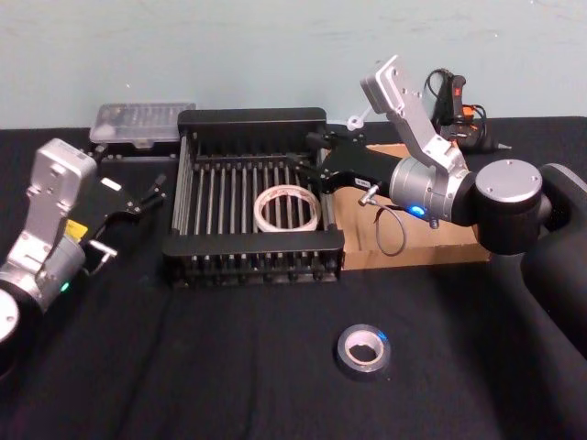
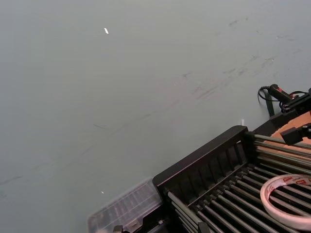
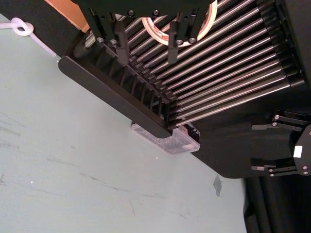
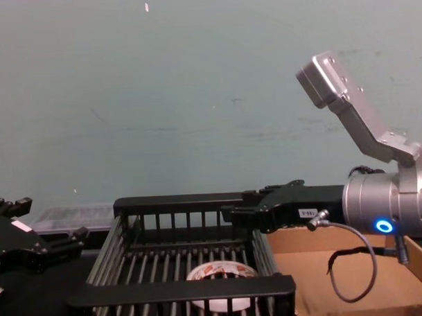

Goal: Pick up the white tape and place it into the black box , Pick up the silver tape and place it into the brown box.

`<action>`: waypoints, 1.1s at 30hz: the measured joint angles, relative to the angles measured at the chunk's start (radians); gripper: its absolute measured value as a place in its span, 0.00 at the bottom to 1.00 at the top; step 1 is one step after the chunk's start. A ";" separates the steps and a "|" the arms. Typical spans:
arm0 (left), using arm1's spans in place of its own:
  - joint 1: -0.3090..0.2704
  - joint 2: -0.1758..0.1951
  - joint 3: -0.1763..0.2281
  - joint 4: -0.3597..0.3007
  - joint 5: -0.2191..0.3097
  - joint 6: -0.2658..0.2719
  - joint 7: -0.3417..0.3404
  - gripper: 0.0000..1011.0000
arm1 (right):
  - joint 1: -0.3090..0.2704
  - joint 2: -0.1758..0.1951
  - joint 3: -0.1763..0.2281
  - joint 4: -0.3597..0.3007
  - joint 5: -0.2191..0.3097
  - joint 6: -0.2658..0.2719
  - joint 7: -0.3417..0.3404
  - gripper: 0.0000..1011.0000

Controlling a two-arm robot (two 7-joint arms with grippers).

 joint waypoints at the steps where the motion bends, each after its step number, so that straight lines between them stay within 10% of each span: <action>1: 0.000 0.000 0.000 0.000 0.000 0.000 0.000 0.99 | 0.000 0.000 0.000 0.000 0.000 0.000 0.000 0.52; 17: 0.000 0.000 0.000 0.000 0.000 0.000 0.000 0.99 | -0.010 0.006 0.008 -0.019 0.005 0.002 -0.003 0.99; 33: 0.000 0.000 0.000 0.000 0.000 0.000 0.000 0.99 | -0.113 0.104 0.066 -0.234 0.057 0.087 -0.029 0.99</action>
